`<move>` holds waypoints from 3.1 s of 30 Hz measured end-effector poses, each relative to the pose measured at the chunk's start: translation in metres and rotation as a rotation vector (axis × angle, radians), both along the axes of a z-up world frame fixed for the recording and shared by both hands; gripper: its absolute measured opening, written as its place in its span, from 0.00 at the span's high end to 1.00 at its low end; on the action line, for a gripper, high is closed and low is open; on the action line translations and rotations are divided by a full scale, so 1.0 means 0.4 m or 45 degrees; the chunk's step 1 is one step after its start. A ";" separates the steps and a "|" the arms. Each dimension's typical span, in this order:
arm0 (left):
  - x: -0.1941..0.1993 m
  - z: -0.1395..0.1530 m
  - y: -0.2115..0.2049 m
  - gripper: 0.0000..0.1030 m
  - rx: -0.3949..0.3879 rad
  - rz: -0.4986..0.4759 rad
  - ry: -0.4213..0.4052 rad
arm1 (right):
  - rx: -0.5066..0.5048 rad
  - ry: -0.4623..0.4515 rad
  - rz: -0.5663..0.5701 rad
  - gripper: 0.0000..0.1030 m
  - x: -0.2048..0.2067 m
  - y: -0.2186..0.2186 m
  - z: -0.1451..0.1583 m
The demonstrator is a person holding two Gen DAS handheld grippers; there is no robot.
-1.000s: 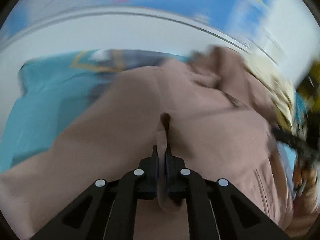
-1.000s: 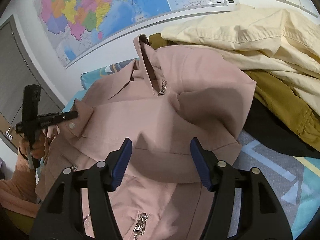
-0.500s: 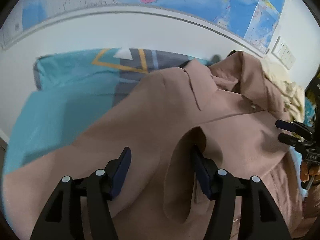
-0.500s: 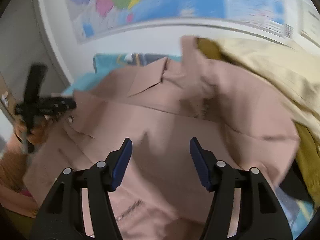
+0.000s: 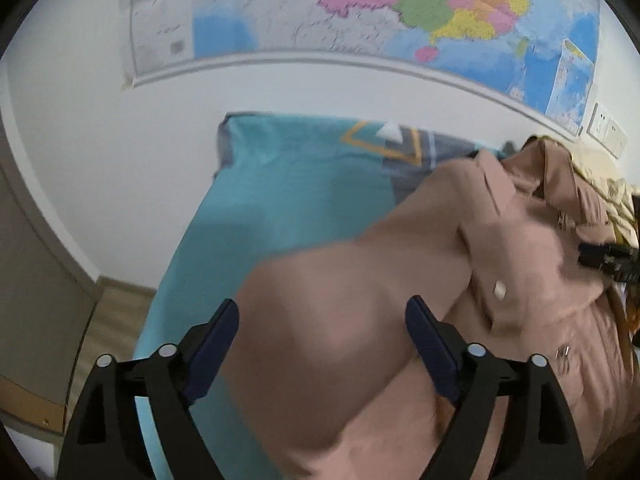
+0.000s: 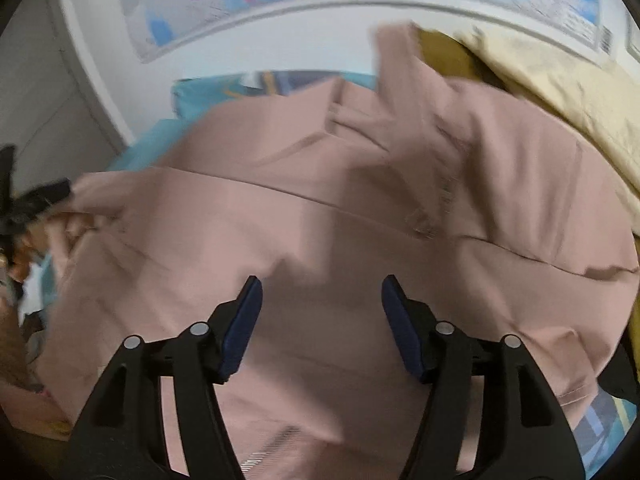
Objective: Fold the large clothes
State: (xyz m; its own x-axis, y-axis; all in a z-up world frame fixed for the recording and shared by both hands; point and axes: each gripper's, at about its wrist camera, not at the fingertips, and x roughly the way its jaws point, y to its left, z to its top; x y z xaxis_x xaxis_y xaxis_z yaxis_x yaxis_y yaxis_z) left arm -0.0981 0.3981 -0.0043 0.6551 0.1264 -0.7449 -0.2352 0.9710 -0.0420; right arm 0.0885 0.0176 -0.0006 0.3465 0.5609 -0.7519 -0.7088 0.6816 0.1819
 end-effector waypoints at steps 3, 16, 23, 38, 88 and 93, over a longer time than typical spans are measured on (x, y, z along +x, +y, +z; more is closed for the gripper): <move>-0.043 -0.039 -0.002 0.19 -0.017 -0.042 0.035 | 0.034 0.007 0.121 0.32 -0.044 0.063 0.022; -0.081 0.106 0.053 0.86 0.116 -0.060 -0.028 | 0.119 0.098 0.478 0.32 -0.206 0.219 0.042; -0.035 0.150 -0.006 0.69 0.233 -0.137 0.017 | 0.169 0.114 0.773 0.27 -0.349 0.402 0.053; -0.002 0.181 -0.021 0.55 0.072 -0.195 -0.070 | 0.079 0.162 0.948 0.99 -0.519 0.673 -0.012; 0.062 0.050 -0.177 0.92 -0.574 -0.542 -0.023 | 0.700 0.545 0.406 0.81 -0.280 -0.176 0.077; 0.152 0.089 -0.191 0.68 -0.593 -0.508 -0.012 | 0.893 0.584 0.036 0.69 -0.187 -0.344 0.078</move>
State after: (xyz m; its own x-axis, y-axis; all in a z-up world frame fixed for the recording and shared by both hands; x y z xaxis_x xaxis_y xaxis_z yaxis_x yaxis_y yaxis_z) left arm -0.0371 0.3218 0.0314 0.5919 -0.4672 -0.6567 0.1450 0.8632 -0.4835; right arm 0.0136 -0.1202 0.0306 0.0698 0.9551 -0.2880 -0.4763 0.2856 0.8316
